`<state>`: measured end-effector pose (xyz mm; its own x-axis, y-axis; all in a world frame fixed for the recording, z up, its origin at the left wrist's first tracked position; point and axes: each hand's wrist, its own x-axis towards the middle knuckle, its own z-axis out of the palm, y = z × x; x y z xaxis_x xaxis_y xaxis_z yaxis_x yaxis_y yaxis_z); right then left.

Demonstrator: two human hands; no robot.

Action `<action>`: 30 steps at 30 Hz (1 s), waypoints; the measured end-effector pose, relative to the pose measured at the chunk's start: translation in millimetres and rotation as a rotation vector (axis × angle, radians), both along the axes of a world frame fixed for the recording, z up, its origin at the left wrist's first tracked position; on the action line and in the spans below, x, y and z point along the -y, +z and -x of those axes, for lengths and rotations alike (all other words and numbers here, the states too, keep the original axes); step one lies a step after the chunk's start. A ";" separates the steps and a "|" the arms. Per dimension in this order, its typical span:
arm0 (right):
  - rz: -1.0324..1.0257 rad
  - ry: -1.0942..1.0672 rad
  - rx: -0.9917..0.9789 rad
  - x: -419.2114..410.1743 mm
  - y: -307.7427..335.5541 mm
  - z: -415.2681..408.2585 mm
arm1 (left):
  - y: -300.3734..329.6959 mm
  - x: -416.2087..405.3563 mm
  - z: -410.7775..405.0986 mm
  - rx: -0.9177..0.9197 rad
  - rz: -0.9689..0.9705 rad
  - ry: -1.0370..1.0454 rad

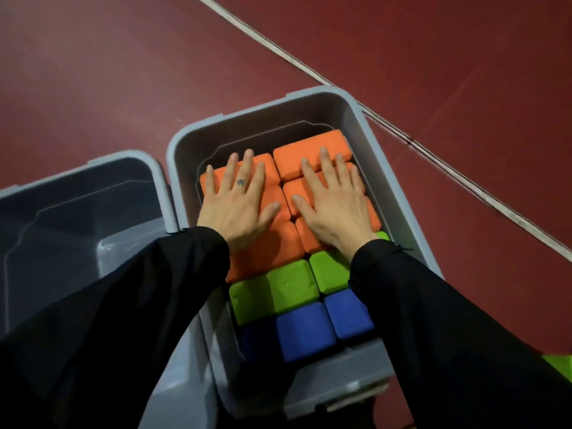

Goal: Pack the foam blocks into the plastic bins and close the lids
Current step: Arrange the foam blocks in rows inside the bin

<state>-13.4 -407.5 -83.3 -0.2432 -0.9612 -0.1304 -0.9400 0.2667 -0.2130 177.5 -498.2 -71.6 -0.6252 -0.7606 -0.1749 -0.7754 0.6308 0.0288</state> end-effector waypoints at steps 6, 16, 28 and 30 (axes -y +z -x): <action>0.091 0.110 -0.158 41.7 -31.4 6.5 | -33.5 20.7 5.4 -0.018 -0.027 0.070; 0.031 0.049 -0.155 29.7 -25.2 -6.4 | -33.9 6.9 -1.2 -0.040 -0.064 0.056; -0.017 0.051 -0.149 11.9 -24.0 -10.2 | -33.6 -20.7 4.7 -0.049 -0.011 0.070; -0.019 0.064 -0.137 6.7 -19.7 -8.1 | -34.3 -32.0 6.2 -0.054 -0.030 0.101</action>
